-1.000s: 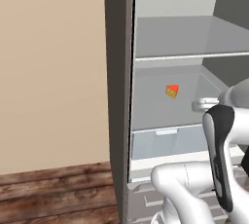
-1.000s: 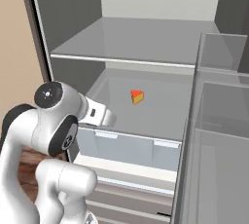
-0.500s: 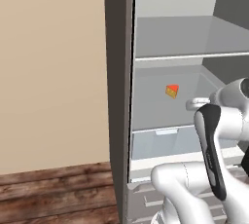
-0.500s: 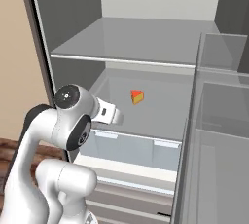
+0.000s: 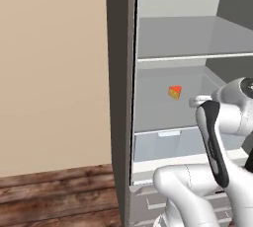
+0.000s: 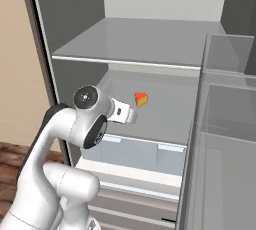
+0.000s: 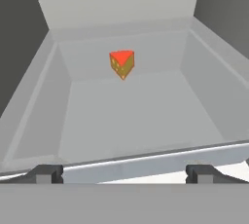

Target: Take the cheese, fish, and squash from the fridge and place them on the plate on the dining counter to create an appetizer plate.

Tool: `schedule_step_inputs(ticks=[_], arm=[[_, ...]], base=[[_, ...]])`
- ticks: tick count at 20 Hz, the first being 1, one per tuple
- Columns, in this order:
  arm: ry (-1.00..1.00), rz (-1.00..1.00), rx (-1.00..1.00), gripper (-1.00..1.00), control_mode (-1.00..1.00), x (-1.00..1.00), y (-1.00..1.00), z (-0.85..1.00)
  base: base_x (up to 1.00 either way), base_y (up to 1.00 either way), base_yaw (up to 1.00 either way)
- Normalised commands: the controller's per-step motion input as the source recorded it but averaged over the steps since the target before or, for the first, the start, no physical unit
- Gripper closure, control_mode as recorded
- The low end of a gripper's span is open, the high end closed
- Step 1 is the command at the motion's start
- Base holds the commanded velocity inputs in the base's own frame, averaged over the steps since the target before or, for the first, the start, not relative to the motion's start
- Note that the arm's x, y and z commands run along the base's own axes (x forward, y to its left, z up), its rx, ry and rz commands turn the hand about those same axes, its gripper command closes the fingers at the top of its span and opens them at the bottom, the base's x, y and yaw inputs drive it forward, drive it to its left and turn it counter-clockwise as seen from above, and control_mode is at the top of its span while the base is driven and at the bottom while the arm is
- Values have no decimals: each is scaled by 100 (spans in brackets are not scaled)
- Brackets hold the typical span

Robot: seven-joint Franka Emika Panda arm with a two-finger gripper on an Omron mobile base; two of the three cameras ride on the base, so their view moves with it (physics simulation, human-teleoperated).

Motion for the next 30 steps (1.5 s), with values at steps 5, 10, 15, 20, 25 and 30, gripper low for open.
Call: schedule_step_inputs(ticks=[5, 10, 15, 20, 25, 30], arm=[[0, 0, 0, -100, -100, 35, -8, -8], [0, 0, 0, -100, -100, 36, 0, -18], [0, 0, 0, -100, -100, 39, 0, -18], [0, 0, 0, -100, -100, 41, 0, -5], [0, 0, 0, -100, -100, 42, 0, 0], [0, 0, 0, -100, -100, 35, 0, -6]], base=[[0, 0, 0], [0, 0, 0], [0, 0, 0], [0, 0, 0], [0, 0, 0], [0, 0, 0]])
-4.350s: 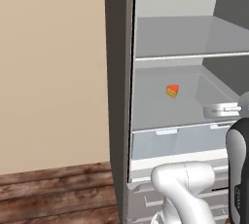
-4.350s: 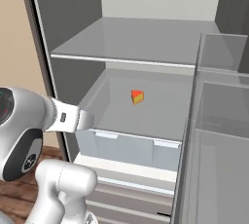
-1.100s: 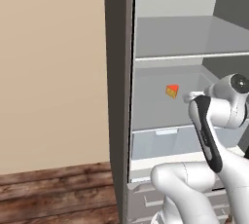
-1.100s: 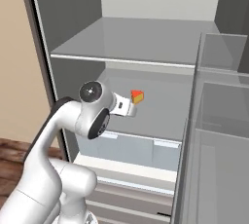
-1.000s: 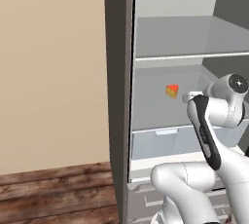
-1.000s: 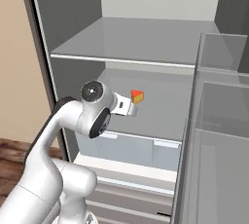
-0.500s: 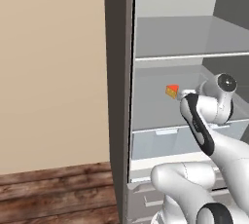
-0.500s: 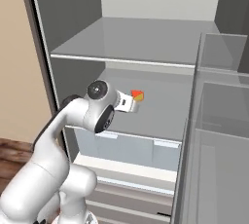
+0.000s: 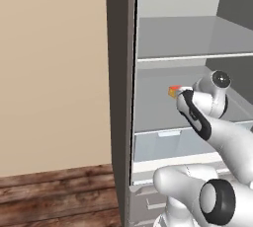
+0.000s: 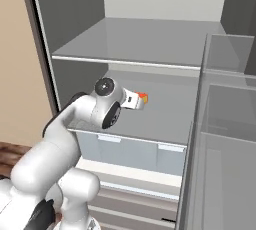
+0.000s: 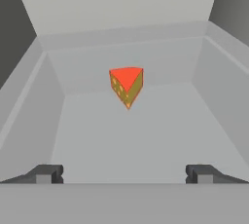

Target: Take the cheese, fish, and squash from the fridge and place them on the plate on the dining counter to create an appetizer plate.

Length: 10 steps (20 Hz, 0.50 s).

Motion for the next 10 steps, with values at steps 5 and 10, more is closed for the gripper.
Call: schedule_step_inputs(ticks=[5, 10], arm=[[0, 0, 0, -100, -100, 20, -10, -26], [0, 0, 0, -100, -100, 31, -8, -32]], base=[[0, 0, 0], [0, 0, 0]])
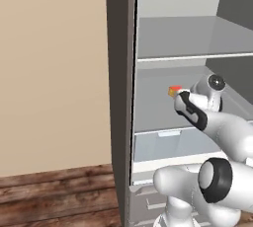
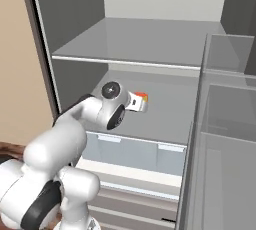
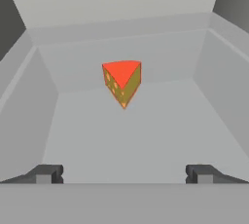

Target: Take the cheese, fish, and squash from the fridge and place them on the plate on the dining counter to create an appetizer plate.

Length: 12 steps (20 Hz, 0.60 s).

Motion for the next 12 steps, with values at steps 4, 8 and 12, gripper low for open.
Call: schedule_step_inputs(ticks=[4, 8, 12], arm=[[0, 0, 0, -100, -100, 46, 0, -13], [0, 0, 0, -100, -100, 45, 0, -7], [0, 0, 0, -100, -100, 39, -3, -13]], base=[[0, 0, 0], [0, 0, 0], [0, 0, 0]])
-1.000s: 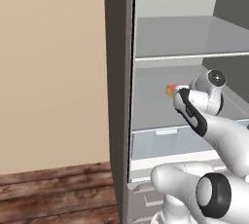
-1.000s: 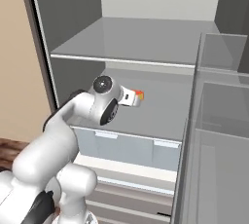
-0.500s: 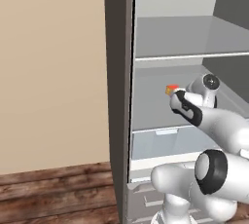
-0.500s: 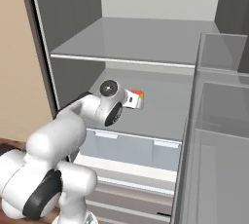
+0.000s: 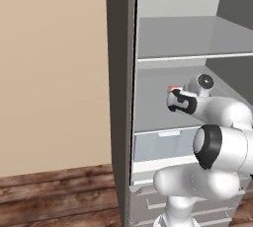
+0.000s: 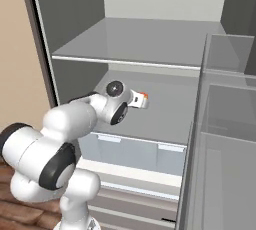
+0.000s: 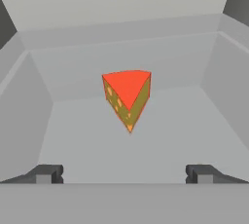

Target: Take the cheese, fish, and squash from the fridge and place them on the plate on the dining counter to create an appetizer plate.

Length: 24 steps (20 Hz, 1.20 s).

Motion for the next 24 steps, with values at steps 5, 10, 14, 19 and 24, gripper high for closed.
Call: schedule_step_inputs(ticks=[5, 10, 14, 19, 24], arm=[[0, 0, 0, -100, -100, 35, -7, -24], [0, 0, 0, -100, -100, 39, -13, -24], [0, 0, 0, -100, -100, 41, -23, -17], [0, 0, 0, -100, -100, 41, -32, -10], [0, 0, 0, -100, -100, 31, -20, -24]], base=[[0, 0, 0], [0, 0, 0], [0, 0, 0], [0, 0, 0], [0, 0, 0]])
